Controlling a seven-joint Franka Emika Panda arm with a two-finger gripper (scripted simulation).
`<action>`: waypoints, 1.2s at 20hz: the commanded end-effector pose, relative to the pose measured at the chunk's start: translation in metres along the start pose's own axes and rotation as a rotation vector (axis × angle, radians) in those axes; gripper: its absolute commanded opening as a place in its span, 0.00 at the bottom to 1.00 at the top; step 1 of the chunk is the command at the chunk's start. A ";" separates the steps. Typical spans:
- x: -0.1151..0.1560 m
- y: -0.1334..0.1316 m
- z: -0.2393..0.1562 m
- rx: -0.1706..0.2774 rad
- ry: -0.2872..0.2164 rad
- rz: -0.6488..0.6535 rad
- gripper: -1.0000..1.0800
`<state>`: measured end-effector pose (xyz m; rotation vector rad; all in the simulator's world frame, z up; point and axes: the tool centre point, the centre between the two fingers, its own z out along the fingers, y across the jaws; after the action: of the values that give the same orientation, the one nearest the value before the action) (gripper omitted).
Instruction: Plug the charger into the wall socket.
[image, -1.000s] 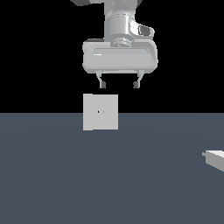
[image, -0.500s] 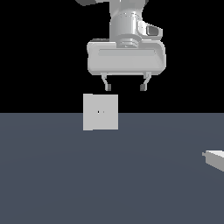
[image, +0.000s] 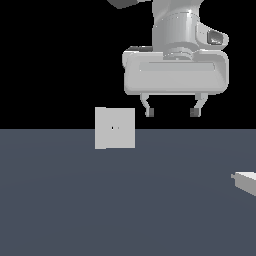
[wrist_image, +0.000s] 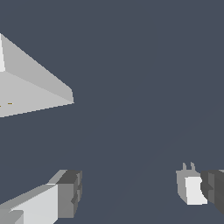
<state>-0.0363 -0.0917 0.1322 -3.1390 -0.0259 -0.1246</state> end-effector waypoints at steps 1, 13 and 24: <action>-0.014 0.018 0.010 -0.001 0.012 -0.007 0.96; -0.060 0.088 0.052 0.002 0.056 -0.038 0.96; -0.070 0.108 0.065 0.005 0.069 -0.047 0.96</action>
<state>-0.0995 -0.1999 0.0625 -3.1277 -0.0966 -0.2303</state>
